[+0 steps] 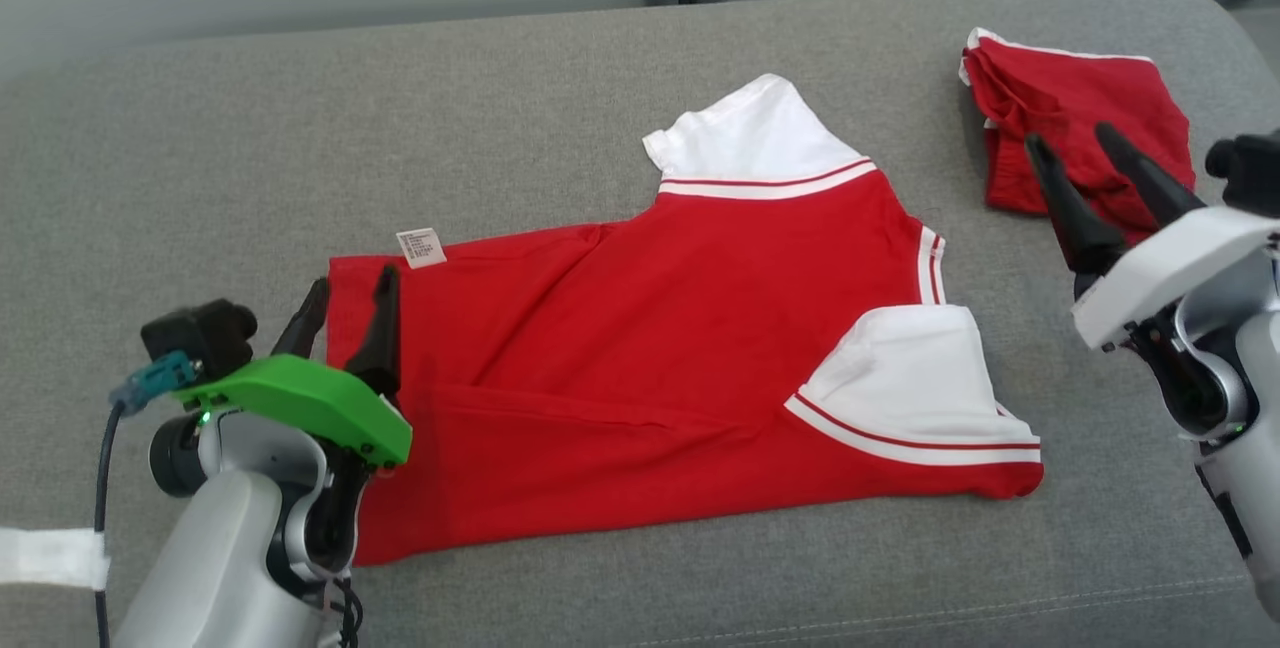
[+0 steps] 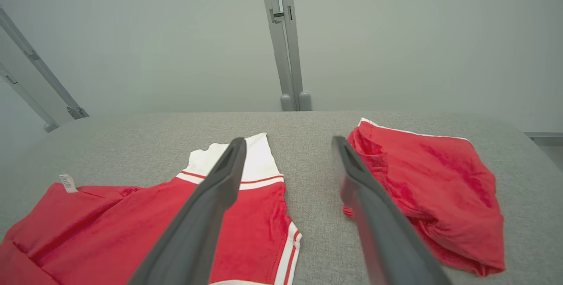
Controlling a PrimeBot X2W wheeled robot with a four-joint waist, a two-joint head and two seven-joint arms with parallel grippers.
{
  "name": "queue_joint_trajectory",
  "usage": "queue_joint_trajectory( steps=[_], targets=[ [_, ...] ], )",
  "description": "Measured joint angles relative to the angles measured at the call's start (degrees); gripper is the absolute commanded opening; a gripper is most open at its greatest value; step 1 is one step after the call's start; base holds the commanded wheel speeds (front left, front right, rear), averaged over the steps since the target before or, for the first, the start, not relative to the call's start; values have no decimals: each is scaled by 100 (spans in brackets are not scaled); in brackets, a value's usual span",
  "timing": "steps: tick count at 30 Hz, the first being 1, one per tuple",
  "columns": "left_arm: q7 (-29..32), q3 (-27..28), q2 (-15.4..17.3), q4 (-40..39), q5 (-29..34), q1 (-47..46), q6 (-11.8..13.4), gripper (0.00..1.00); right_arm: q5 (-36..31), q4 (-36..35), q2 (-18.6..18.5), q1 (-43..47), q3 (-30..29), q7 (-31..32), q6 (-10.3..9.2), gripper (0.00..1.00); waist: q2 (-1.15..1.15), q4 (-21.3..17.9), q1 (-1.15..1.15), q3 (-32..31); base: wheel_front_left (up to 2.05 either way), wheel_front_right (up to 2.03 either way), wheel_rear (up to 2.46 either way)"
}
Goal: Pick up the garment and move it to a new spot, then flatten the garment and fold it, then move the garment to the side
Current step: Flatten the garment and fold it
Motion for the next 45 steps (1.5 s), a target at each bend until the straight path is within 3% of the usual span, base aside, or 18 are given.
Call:
queue_joint_trajectory(
  steps=[14, 25, 28, 29, 30, 31, 40, 45],
  targets=[
    [858, 337, -146, 1324, 553, -1446, 24, 100, -344, 120, -136, -1964, 545, 1148, 122, 100, 0, 82, 0, 984, 0, 0, 0],
    [1038, 425, -448, 2072, 889, -2074, 24, 100, -433, 686, -65, -2746, 842, 1652, 174, 100, 0, 205, 0, 1550, 0, 0, 0],
    [1032, 425, -538, 2158, 953, -2226, 24, 45, -433, 828, -65, -2897, 900, 1731, 175, 100, 0, 275, 0, 1612, 0, 0, 0],
    [1028, 416, -565, 2174, 957, -2275, 24, 45, -433, 875, -63, -2937, 913, 1734, 175, 100, 0, 300, 0, 1627, 0, 0, 0],
    [1022, 405, -589, 2190, 959, -2316, 24, 18, -433, 932, -65, -2984, 920, 1767, 175, 100, 0, 328, 0, 1642, 0, 0, 0],
    [1009, 382, -625, 2202, 960, -2348, 24, 0, -433, 992, -71, -3015, 920, 1784, 175, 100, 0, 357, 0, 1653, 0, 0, 0],
    [759, 20, -856, 2074, 931, -2381, 18, 0, -302, 1709, -115, -3045, 779, 1938, 175, 100, 0, 721, 0, 1714, 0, 0, 0],
    [509, -155, -872, 1836, 855, -2381, -134, 0, -230, 2017, -187, -3081, 725, 1979, 176, 100, 0, 991, 0, 1735, 0, 0, 0]
  ],
)
